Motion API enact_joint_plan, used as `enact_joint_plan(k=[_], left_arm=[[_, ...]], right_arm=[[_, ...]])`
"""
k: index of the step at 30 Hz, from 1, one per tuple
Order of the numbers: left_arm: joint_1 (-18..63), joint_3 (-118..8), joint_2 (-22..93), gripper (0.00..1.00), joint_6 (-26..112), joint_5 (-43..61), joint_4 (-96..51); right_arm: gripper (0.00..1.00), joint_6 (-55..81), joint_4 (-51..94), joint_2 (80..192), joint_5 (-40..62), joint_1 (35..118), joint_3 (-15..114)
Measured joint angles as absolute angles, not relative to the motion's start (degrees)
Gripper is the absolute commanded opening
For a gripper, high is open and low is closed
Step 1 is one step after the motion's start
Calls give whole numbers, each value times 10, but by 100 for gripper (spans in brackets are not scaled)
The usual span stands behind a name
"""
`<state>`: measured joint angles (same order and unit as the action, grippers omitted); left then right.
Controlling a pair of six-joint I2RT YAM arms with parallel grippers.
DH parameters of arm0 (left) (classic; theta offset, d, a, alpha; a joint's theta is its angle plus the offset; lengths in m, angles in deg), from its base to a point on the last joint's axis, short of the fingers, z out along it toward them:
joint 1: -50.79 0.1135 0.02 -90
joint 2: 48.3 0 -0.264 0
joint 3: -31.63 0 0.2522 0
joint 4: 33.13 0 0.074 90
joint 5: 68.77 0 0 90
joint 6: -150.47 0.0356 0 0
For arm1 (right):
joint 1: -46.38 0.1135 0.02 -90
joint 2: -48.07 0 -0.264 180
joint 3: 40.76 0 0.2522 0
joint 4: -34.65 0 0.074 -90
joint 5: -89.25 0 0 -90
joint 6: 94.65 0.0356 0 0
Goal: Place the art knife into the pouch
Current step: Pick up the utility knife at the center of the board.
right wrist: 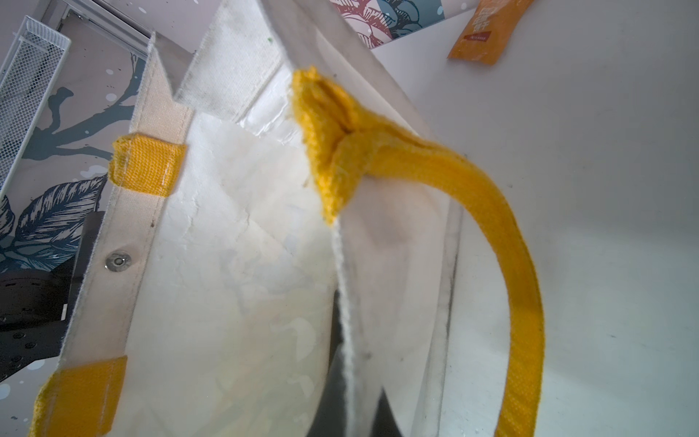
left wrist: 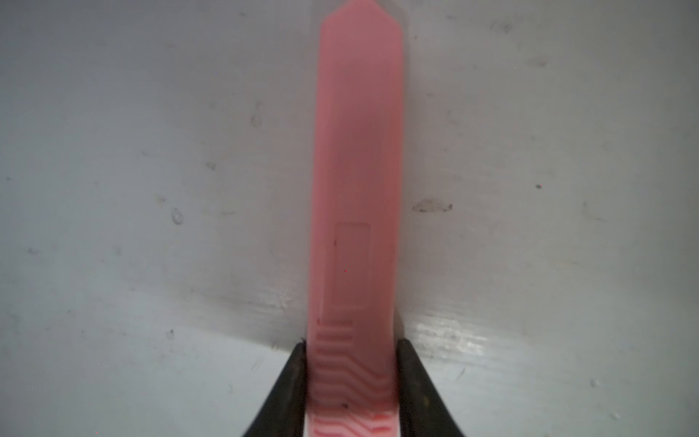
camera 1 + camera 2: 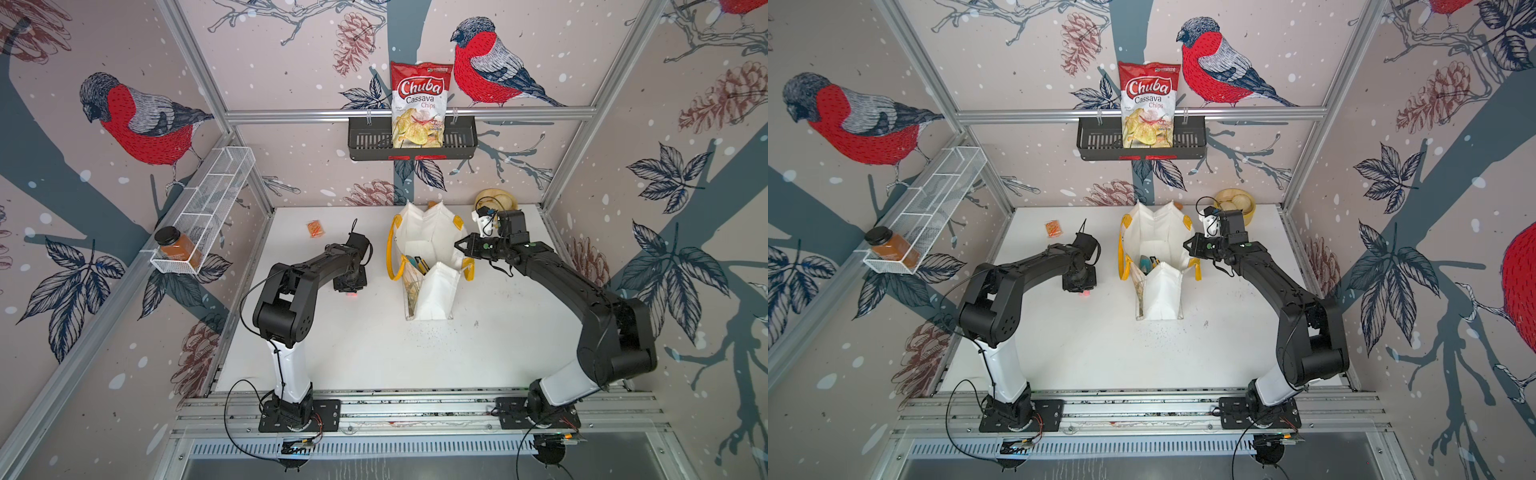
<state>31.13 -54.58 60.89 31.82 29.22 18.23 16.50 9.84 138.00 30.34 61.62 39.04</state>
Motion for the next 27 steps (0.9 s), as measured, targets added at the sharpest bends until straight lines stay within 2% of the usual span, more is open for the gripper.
enact_joint_plan(k=[11, 19, 27], left_arm=[[298, -641, 547, 33, 320, 310, 259], [255, -789, 528, 33, 319, 338, 323], [200, -955, 556, 32, 320, 370, 369]], right_arm=[[0, 165, 97, 1379, 303, 618, 392], [0, 165, 95, 1381, 303, 625, 398], [0, 165, 94, 1381, 300, 627, 399]])
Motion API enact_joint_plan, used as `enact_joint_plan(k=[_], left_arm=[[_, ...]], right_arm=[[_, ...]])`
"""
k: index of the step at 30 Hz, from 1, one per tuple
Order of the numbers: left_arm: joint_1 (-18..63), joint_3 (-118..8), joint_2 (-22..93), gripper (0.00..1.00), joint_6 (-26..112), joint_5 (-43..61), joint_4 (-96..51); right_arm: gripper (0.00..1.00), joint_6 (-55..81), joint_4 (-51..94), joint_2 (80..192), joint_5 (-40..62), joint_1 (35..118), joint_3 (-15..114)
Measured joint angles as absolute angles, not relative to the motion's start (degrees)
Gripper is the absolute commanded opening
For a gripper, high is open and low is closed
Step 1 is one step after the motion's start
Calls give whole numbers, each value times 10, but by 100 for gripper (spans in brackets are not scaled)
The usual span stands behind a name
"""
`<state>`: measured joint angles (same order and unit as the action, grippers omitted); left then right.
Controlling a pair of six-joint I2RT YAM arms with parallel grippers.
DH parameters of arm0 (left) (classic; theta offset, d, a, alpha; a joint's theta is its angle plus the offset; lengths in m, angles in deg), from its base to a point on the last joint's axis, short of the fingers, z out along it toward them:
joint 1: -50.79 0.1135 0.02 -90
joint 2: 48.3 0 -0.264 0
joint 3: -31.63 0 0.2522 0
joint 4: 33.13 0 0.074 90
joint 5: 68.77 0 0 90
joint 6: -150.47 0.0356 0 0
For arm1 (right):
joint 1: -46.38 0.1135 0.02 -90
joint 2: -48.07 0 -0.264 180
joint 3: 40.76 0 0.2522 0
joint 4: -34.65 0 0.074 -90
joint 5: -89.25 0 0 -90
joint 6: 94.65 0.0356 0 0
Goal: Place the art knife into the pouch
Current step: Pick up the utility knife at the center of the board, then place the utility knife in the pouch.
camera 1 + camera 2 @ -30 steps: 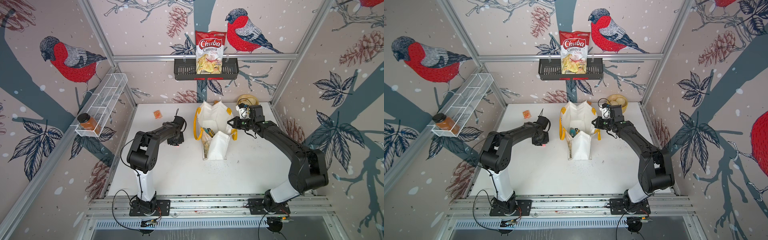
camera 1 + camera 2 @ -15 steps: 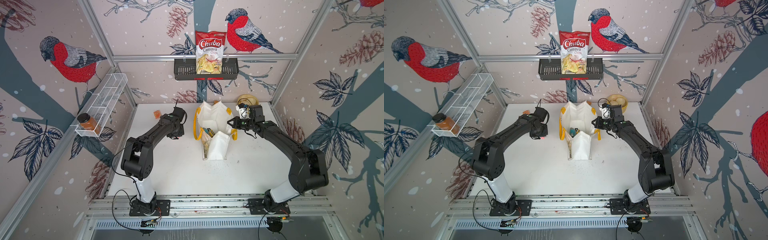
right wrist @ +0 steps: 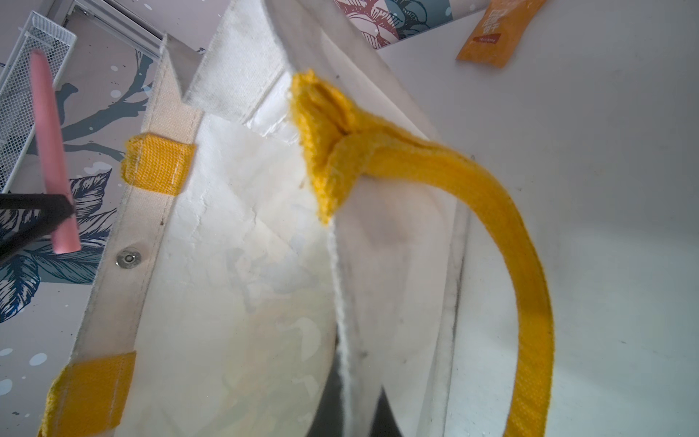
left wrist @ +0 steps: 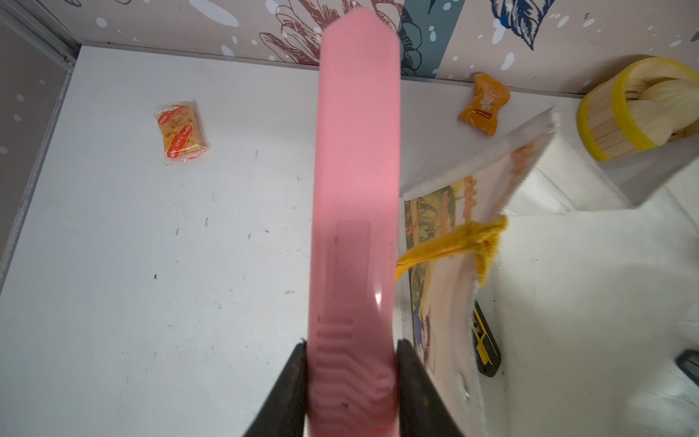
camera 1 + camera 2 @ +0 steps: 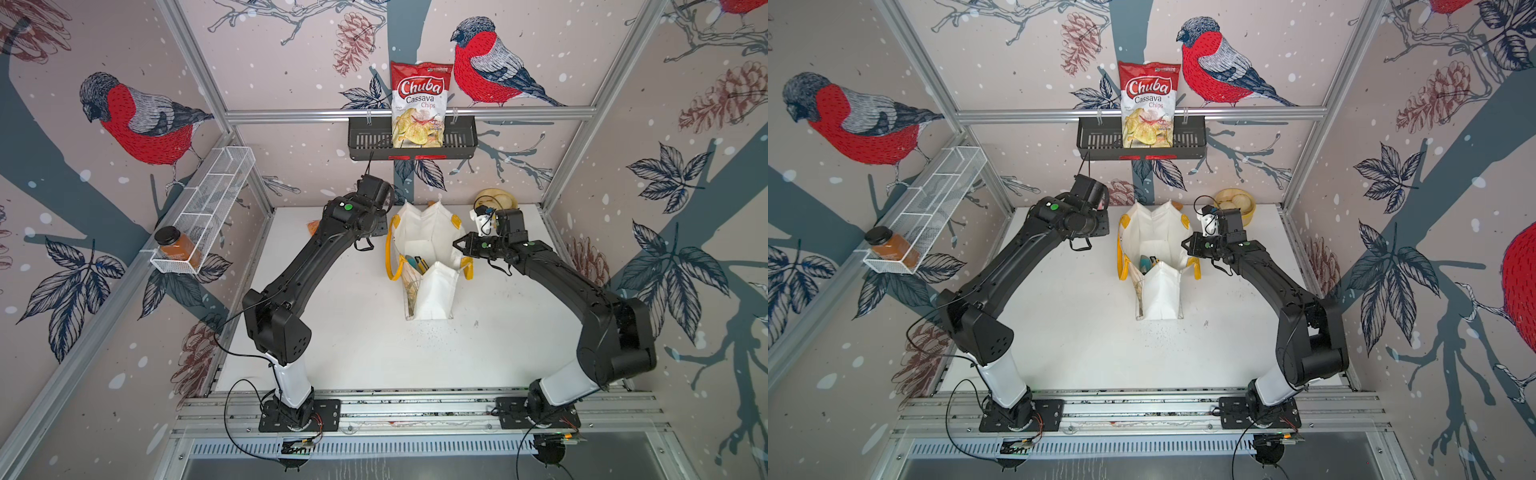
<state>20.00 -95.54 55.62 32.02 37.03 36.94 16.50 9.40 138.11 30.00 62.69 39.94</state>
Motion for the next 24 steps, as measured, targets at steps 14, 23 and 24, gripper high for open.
enact_joint_plan(k=[14, 23, 24], left_arm=[[131, -1043, 629, 32, 401, 290, 324], [107, -1034, 650, 31, 465, 253, 297], [104, -1032, 654, 31, 473, 247, 296]], right_arm=[[0, 165, 95, 1381, 299, 631, 399], [0, 165, 95, 1381, 299, 632, 399], [0, 165, 95, 1381, 299, 632, 399]])
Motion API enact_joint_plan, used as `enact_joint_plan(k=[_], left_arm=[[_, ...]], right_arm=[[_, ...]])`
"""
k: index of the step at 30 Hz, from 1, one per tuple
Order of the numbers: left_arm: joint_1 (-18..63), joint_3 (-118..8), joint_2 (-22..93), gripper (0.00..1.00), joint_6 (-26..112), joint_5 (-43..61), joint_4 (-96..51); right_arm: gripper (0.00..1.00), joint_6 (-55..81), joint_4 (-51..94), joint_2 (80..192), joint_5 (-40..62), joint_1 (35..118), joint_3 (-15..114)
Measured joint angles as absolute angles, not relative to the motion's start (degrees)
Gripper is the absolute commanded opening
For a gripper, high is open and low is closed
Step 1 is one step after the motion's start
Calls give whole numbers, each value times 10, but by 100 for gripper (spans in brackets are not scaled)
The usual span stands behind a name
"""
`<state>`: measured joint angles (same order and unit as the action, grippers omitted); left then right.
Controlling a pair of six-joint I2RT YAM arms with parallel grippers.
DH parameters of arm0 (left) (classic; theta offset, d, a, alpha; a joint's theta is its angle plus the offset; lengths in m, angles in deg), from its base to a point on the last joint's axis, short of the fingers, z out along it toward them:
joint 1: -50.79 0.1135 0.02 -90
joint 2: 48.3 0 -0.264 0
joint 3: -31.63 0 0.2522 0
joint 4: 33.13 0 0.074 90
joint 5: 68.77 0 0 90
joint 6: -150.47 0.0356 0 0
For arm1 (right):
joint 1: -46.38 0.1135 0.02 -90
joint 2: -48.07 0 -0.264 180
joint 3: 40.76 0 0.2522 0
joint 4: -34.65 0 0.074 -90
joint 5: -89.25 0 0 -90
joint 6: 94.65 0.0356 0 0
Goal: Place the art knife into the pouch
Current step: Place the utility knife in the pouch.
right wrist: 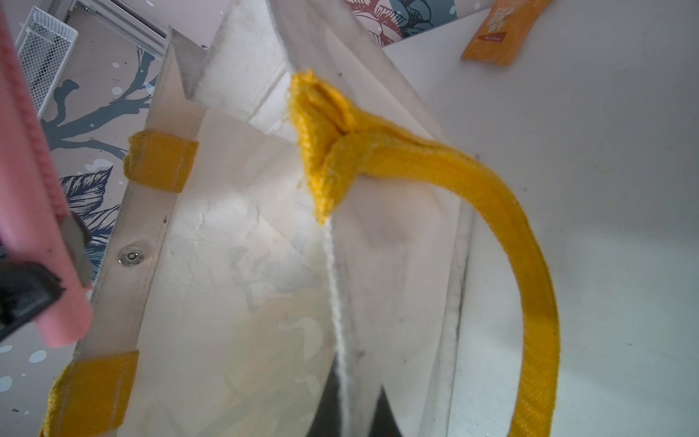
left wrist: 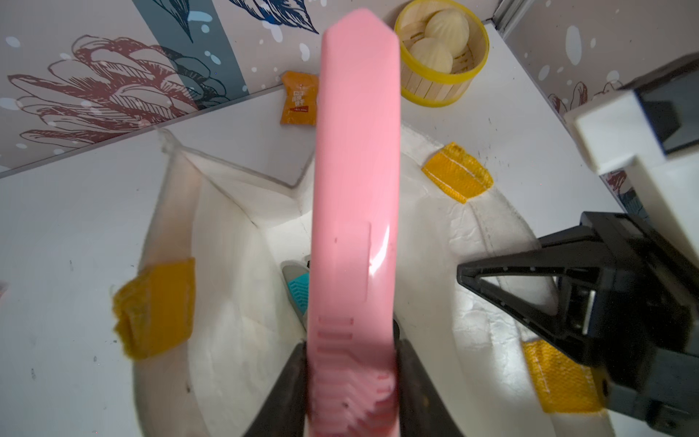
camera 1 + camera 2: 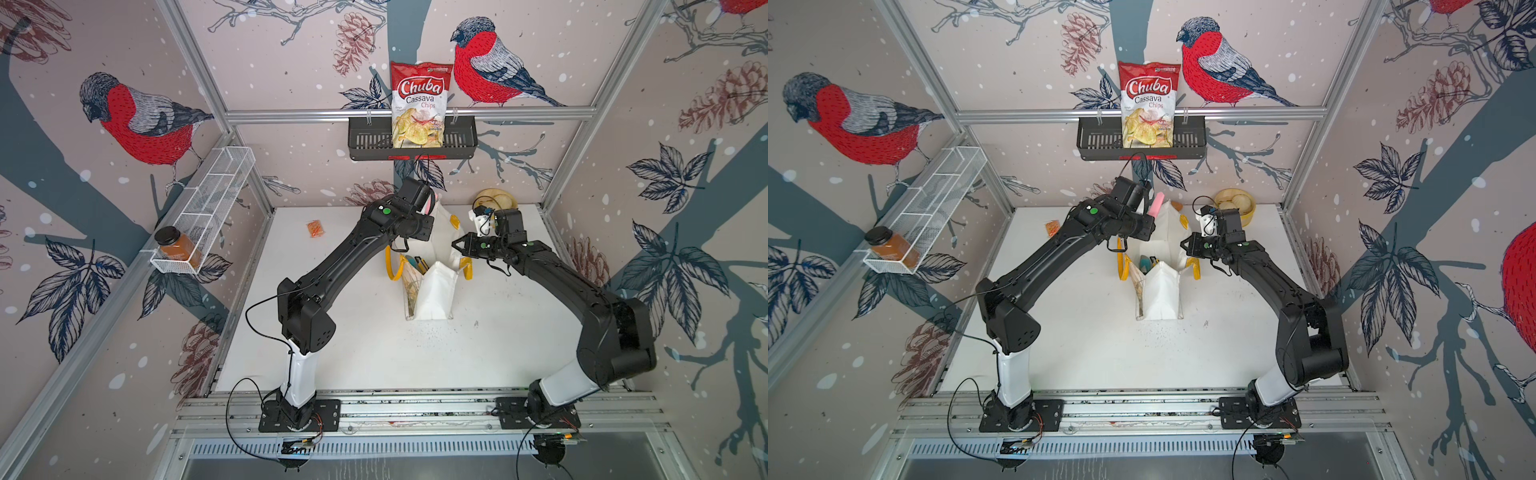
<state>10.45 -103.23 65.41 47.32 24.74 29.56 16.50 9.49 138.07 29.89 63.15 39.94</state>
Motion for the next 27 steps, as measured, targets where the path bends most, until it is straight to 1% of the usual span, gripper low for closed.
enact_joint_plan(k=[3, 8, 27], left_arm=[[101, -1028, 668, 30, 490, 230, 292], [101, -1025, 699, 31, 518, 213, 289], [101, -1036, 782, 30, 548, 217, 309]], right_arm=[[0, 165, 95, 1381, 299, 632, 399], [0, 165, 95, 1380, 299, 632, 399], [0, 165, 93, 1376, 297, 633, 399]])
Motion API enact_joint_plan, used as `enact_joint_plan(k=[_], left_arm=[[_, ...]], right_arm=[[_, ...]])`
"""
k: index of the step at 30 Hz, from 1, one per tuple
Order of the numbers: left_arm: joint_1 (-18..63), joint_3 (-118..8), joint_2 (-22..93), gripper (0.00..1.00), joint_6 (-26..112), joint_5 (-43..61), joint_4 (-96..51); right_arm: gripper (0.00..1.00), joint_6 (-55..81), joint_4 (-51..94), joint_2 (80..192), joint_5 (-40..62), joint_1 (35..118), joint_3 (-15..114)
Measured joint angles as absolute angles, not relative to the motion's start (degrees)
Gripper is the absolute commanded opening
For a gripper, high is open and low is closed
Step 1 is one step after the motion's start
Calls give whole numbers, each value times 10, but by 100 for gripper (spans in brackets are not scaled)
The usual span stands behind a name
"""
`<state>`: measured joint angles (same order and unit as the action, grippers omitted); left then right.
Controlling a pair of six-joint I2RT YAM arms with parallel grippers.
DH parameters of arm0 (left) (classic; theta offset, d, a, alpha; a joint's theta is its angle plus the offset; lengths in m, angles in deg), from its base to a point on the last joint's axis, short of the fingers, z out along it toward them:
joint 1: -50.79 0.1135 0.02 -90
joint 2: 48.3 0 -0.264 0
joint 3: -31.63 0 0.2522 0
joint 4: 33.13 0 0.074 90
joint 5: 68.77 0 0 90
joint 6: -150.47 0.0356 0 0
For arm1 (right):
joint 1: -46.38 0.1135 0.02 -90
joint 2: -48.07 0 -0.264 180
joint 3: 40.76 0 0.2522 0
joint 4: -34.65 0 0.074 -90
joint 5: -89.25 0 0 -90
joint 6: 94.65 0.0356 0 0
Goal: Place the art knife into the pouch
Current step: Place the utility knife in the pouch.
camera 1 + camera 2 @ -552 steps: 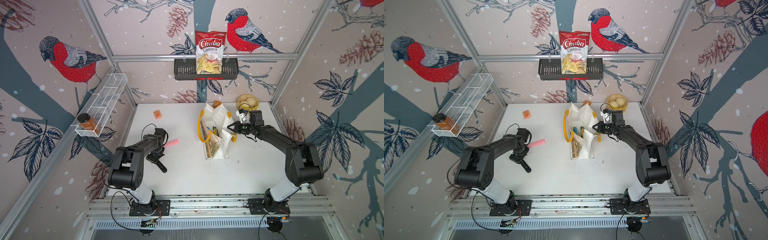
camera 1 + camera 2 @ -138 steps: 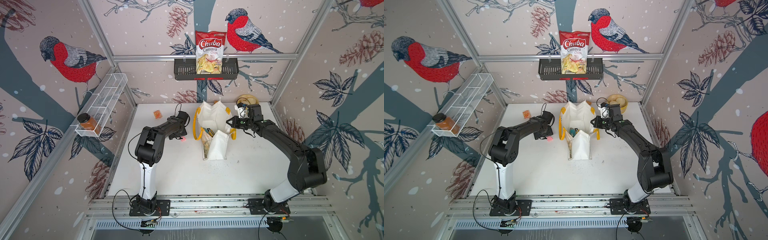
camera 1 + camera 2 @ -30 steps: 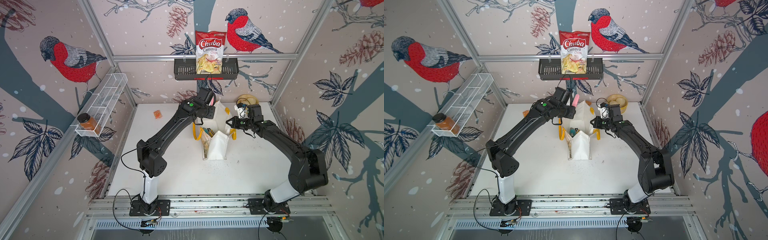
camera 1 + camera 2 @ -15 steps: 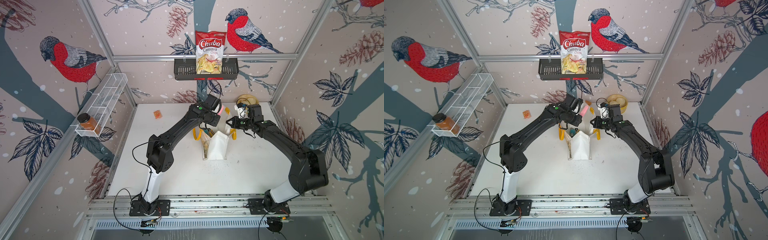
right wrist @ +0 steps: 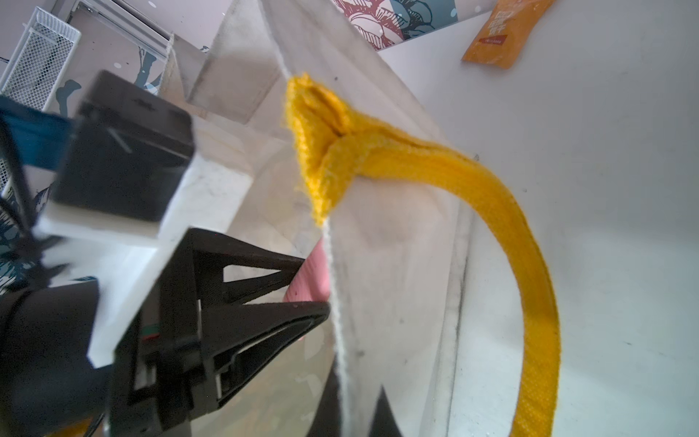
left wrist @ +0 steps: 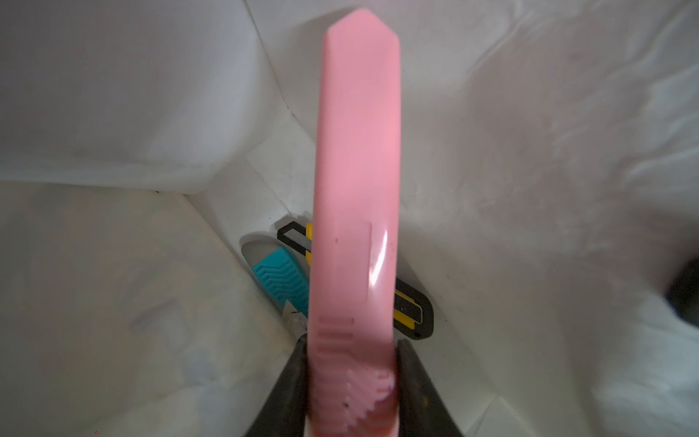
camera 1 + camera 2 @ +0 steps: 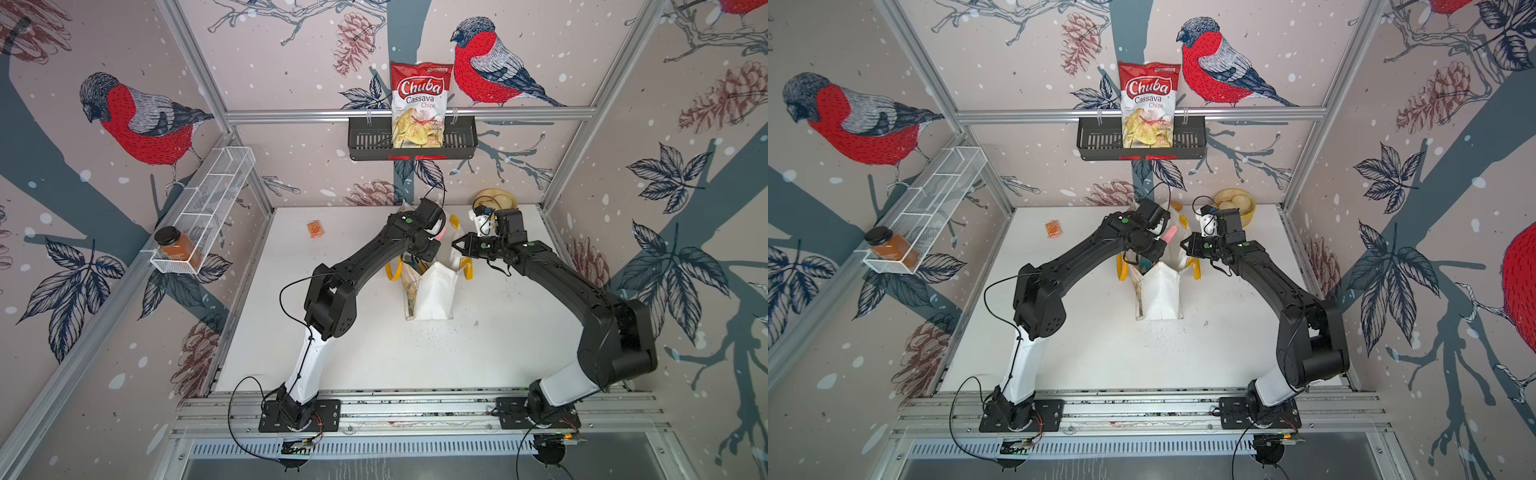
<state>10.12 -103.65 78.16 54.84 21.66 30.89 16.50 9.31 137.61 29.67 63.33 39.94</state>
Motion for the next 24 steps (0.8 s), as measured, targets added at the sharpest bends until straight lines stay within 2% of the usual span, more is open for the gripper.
enact_joint_plan(k=[24], left_arm=[[101, -1030, 833, 29, 555, 180, 337]], right_arm=[[0, 165, 93, 1377, 297, 636, 400]])
